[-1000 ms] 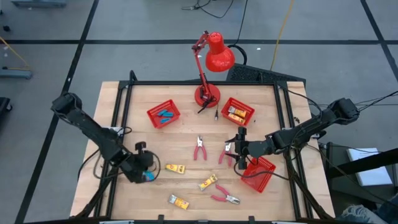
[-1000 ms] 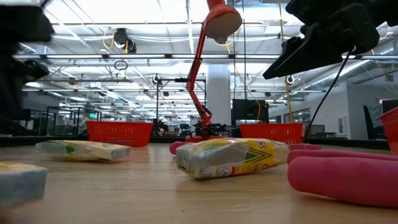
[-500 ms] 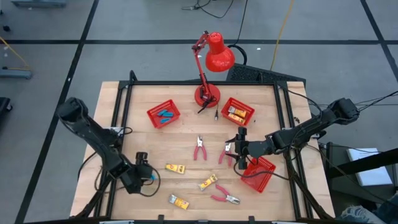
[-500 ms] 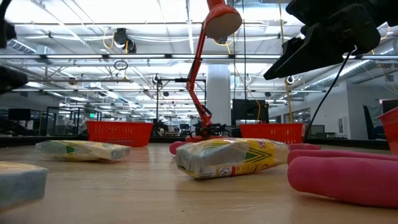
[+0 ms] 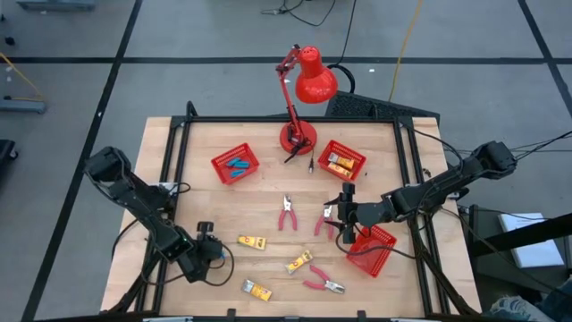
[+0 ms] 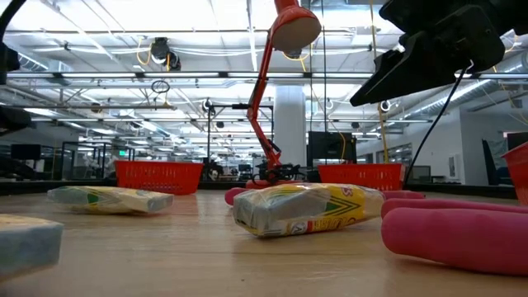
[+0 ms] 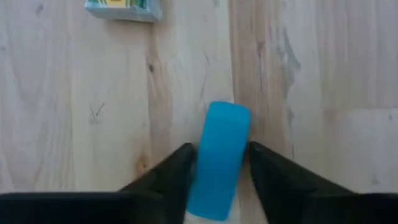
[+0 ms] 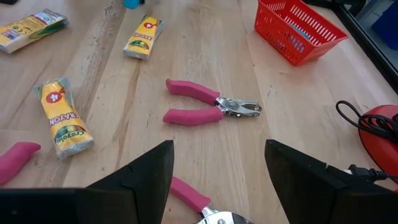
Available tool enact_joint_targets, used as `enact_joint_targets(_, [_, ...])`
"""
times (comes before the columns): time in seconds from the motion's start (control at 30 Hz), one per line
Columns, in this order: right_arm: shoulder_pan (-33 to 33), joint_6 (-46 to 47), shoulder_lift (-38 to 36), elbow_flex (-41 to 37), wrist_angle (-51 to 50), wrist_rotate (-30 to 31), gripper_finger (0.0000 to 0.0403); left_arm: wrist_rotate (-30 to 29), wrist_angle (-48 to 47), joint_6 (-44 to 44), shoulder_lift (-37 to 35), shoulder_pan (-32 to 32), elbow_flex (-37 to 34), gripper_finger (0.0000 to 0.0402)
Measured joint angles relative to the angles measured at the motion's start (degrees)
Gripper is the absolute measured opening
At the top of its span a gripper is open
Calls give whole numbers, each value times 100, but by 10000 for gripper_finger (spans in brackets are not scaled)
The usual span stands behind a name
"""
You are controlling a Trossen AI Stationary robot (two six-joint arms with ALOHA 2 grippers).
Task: Pick & Place School Supplies
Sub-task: Put the blue eraser into the left red bin
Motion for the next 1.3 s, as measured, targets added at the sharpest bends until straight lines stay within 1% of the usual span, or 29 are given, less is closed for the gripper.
enact_joint_targets(0.13, [0, 20, 0, 0, -9, 0, 242, -25, -32, -119, 0, 4, -4, 64])
enact_joint_targets(0.17, [0, 20, 0, 0, -9, 0, 242, -25, -39, -163, 0, 15, -4, 54])
enact_joint_targets(0.37, [0, 20, 0, 0, -11, 0, 242, 29, 13, -487, 0, 146, -4, 54])
enact_joint_targets(0.47, [0, 10, 0, 0, -9, 0, 242, -192, 146, -644, -63, 179, -28, 54])
enact_joint_targets(0.53, [0, 5, 0, 0, -9, 0, 242, -467, 329, -545, -150, 178, -49, 54])
enact_joint_targets(0.57, [0, 5, 0, 0, -9, 0, 242, -799, 441, -462, -163, 199, -52, 54])
enact_joint_targets(0.67, [0, 5, 0, 0, 13, 0, 242, -1436, 622, -271, -241, 304, -54, 54])
enact_joint_targets(0.77, [0, -7, 0, -2, 22, 0, 242, -1624, 713, -47, -216, 427, -46, 54])
enact_joint_targets(0.87, [1, -15, 0, -2, 18, 0, 242, -2069, 691, 89, -234, 610, -44, 54])
enact_joint_targets(0.97, [2, -15, 0, -2, 17, 0, 242, -2352, 593, 157, -237, 818, -44, 54])
enact_joint_targets(1.07, [1, -17, 0, -2, 17, 0, 242, -2870, 611, 205, -243, 996, -42, 54])
enact_joint_targets(1.13, [2, -23, 0, -2, 18, 0, 242, -3167, 691, 363, -243, 1106, -42, 54])
enact_joint_targets(1.2, [1, -54, 0, -2, 17, 0, 242, -3288, 968, 686, -245, 1254, -42, 54])
enact_joint_targets(1.27, [0, -85, 0, -2, 17, -2, 242, -3177, 1401, 1230, -258, 1434, -43, 54])
enact_joint_targets(1.3, [2, -87, 0, -2, 17, -2, 242, -3014, 1741, 1579, -308, 1510, -81, 54])
